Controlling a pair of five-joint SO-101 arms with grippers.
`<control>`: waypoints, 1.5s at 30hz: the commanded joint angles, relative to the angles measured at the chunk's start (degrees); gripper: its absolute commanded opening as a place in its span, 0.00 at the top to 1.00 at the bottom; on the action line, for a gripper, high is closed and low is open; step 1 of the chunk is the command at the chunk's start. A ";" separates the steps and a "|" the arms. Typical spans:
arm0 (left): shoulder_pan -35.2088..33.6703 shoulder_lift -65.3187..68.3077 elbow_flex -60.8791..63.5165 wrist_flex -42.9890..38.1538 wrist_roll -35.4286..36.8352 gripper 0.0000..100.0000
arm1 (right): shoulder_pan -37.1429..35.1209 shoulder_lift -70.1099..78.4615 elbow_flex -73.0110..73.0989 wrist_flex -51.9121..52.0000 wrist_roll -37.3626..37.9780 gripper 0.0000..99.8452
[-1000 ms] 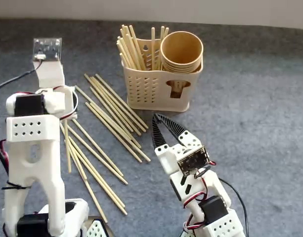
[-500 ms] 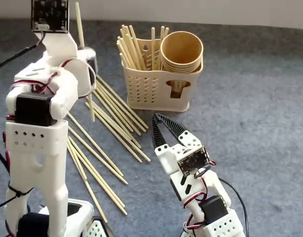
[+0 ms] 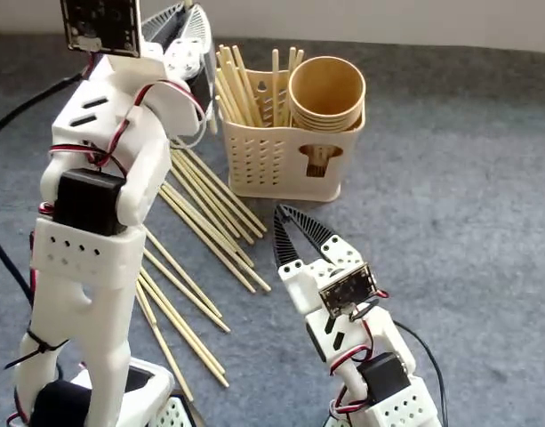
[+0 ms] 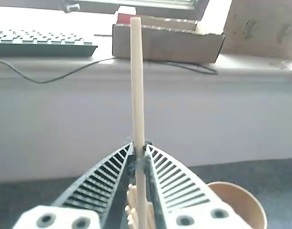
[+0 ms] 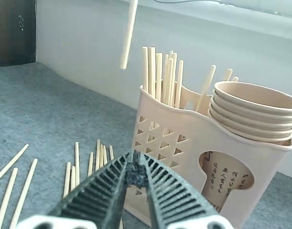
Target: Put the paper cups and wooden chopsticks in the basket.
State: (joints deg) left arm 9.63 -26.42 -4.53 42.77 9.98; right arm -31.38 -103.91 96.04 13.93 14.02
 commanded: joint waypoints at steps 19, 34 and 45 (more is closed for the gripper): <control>4.53 -1.36 30.29 -38.15 0.18 0.99 | -0.48 -0.75 5.85 0.22 0.53 0.99; 2.86 1.89 25.36 -27.43 0.53 0.91 | -0.48 -0.75 5.85 0.22 0.53 0.99; -4.97 1.89 19.82 -6.51 0.62 0.92 | -0.31 -0.75 5.85 0.22 0.53 0.99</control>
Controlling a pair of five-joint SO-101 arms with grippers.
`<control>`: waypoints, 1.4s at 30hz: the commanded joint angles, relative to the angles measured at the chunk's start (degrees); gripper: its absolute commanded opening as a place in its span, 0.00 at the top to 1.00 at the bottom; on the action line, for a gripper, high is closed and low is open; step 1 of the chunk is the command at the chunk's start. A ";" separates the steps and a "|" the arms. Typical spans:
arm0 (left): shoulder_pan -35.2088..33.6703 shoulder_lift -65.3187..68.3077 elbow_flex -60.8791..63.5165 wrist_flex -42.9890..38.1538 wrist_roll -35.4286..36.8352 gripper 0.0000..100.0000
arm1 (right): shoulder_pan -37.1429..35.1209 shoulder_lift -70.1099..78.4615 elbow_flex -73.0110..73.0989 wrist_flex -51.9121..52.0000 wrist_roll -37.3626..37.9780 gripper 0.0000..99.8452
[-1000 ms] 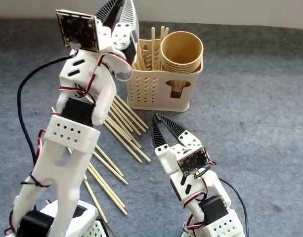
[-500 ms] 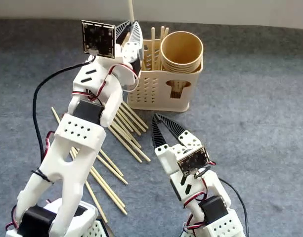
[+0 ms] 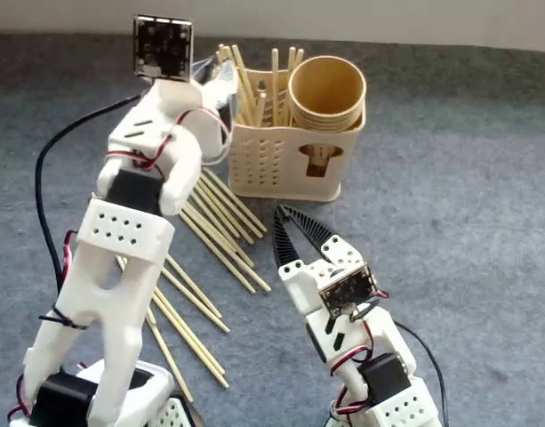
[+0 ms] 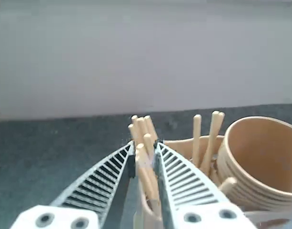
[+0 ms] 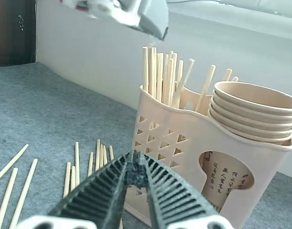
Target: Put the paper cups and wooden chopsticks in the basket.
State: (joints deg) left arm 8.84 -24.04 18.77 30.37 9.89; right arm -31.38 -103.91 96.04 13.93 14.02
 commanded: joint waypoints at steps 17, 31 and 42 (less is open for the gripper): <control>-20.35 -7.87 -2.95 44.92 0.18 0.91 | -0.22 -0.75 5.85 0.22 0.53 0.99; -28.53 -7.96 22.11 44.48 -5.54 0.91 | -0.13 -0.75 5.85 0.22 0.53 0.99; -28.44 -7.87 33.10 37.19 -5.45 0.91 | -0.13 -0.75 5.85 0.22 0.53 0.99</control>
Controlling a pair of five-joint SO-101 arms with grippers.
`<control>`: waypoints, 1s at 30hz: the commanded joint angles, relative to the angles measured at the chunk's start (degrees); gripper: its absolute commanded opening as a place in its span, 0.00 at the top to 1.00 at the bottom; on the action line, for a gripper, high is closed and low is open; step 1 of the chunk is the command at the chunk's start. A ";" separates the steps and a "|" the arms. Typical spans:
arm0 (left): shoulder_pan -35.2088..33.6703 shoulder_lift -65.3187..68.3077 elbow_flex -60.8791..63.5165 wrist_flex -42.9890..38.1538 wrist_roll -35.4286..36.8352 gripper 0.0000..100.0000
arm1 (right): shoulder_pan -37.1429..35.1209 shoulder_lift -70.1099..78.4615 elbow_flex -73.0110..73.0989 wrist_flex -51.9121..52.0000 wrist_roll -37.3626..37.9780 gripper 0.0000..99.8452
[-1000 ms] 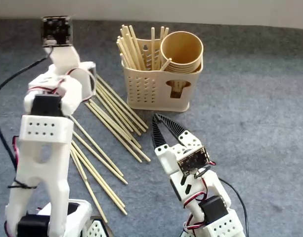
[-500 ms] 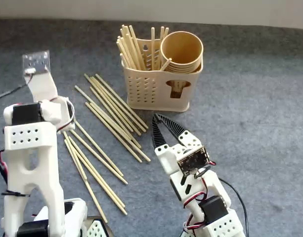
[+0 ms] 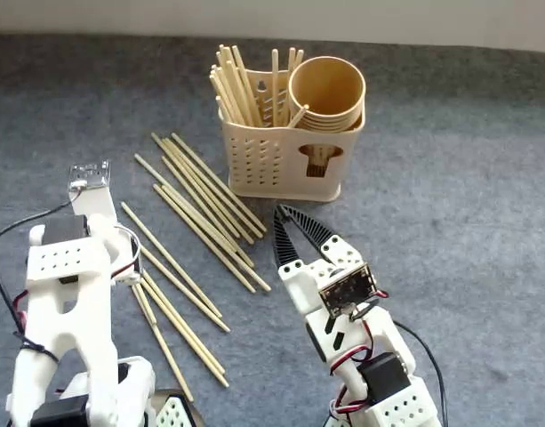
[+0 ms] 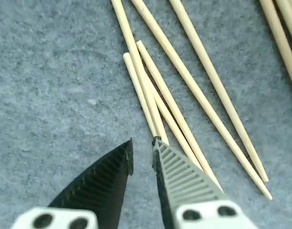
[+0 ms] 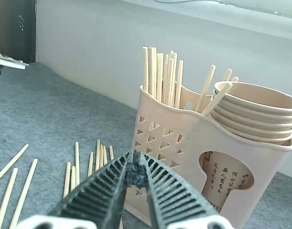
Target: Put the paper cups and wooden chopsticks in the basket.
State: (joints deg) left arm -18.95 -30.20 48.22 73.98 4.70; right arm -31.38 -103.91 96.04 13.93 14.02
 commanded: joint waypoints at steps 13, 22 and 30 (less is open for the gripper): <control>7.16 -1.71 16.48 -20.48 -0.44 0.92 | -0.13 -0.75 5.85 0.22 0.53 0.99; 7.60 -1.71 16.75 -20.22 -0.53 0.92 | -0.13 -0.75 5.85 0.22 0.53 0.99; 7.52 -1.71 16.75 -20.48 -0.62 0.99 | -0.13 -0.75 5.85 0.22 0.53 0.99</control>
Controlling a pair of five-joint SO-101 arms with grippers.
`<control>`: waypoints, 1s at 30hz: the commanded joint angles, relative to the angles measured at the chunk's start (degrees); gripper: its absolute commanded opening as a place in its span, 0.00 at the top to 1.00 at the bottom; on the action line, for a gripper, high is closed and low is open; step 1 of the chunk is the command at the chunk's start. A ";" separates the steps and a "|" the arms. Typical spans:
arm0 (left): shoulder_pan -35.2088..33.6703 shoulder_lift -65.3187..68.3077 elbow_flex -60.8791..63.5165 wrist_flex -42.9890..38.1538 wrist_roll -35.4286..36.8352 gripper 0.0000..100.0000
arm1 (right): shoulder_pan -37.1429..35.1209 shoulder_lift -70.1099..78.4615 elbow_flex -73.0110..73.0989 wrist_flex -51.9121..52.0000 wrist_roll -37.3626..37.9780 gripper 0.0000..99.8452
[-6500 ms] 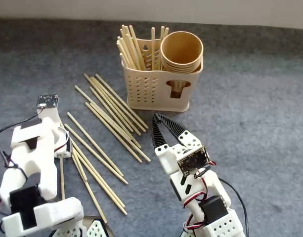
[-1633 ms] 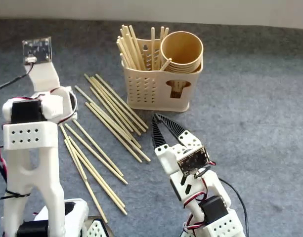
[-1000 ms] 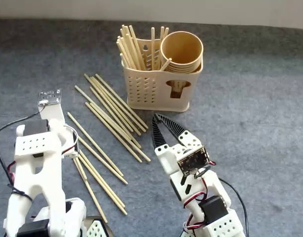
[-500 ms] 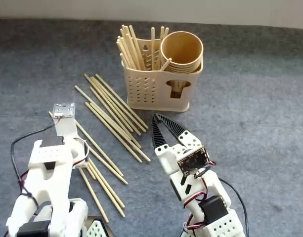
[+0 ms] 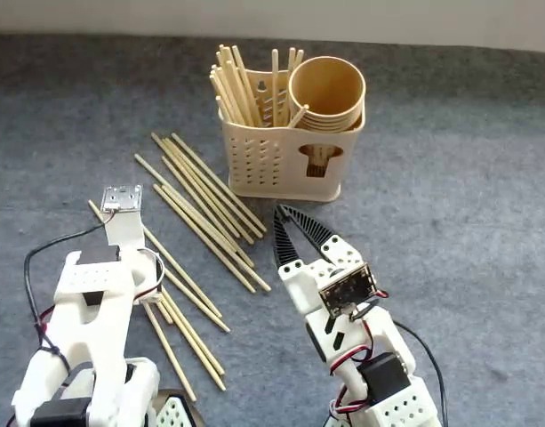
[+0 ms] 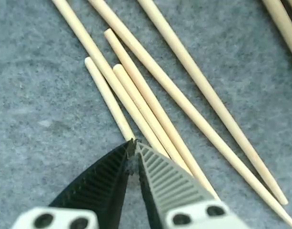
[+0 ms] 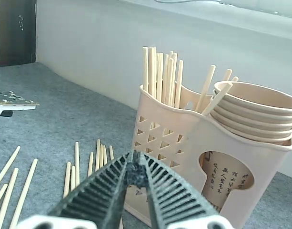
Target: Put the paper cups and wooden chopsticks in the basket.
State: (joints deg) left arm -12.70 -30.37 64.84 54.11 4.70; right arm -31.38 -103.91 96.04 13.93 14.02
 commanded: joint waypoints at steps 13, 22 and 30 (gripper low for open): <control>-4.97 -2.15 -2.15 -0.18 -0.26 0.99 | -0.13 -0.75 5.85 0.22 0.53 0.99; -4.79 -2.15 -4.70 3.08 -0.18 0.99 | -0.13 -0.75 5.85 0.22 0.53 0.99; -4.35 -2.15 -8.92 10.90 4.84 0.99 | -0.13 -0.75 5.85 0.22 0.53 0.99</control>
State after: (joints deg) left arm -16.84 -30.73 58.86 64.04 4.79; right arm -31.38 -103.91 96.04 13.93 14.02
